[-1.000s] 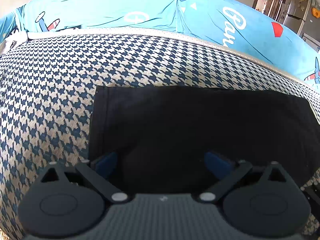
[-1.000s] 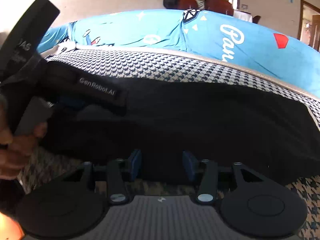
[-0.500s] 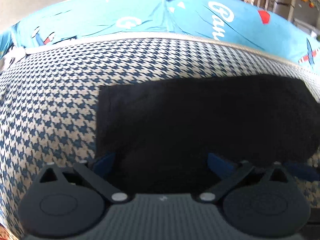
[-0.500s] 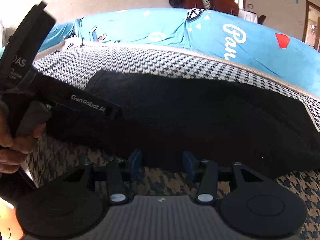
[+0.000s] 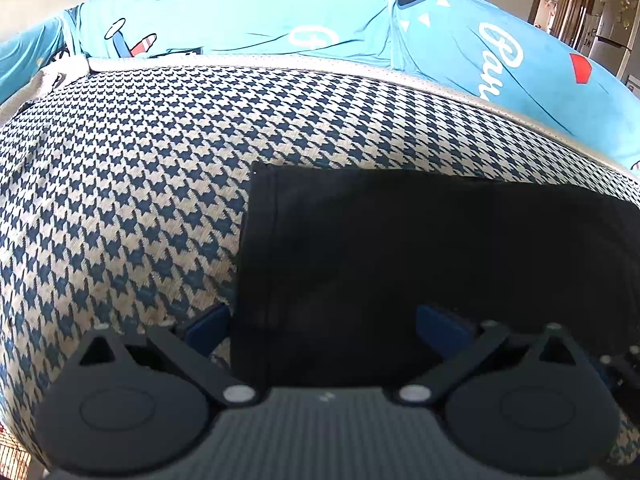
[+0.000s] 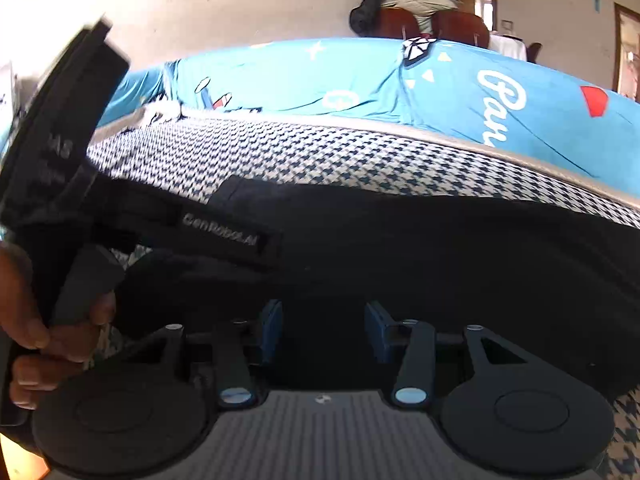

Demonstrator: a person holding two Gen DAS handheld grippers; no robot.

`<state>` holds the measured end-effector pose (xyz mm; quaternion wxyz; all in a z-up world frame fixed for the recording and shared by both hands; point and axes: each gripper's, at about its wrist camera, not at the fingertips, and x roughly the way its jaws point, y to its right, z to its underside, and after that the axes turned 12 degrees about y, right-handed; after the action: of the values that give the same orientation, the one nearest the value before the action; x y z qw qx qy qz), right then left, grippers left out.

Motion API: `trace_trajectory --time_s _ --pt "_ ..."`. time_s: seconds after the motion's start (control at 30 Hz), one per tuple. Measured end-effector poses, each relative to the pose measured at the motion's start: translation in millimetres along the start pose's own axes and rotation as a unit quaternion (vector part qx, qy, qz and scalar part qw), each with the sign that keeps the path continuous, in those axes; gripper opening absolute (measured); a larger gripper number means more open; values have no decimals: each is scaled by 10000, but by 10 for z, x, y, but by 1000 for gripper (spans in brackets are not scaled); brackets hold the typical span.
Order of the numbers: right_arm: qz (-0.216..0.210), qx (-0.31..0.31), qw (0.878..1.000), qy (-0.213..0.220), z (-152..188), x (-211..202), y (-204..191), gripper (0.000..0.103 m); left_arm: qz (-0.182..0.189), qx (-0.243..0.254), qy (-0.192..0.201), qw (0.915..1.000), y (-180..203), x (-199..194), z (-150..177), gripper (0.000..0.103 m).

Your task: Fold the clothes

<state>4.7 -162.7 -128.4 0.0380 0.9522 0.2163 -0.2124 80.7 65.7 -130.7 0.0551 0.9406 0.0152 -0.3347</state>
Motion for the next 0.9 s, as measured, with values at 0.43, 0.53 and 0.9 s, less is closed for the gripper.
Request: trace_trajectory --time_s 0.43,0.53,0.9 --pt "-240 -346 9988 -233 85 -34 -135 47 -85 -48 -41 9999 8 -24 22 103" --pt "-374 -307 9983 -319 61 -90 -113 47 -71 -19 10 10000 50 -54 11 103" --pt "255 566 9977 -281 -110 -511 628 46 395 191 103 9990 384 -135 -19 103"
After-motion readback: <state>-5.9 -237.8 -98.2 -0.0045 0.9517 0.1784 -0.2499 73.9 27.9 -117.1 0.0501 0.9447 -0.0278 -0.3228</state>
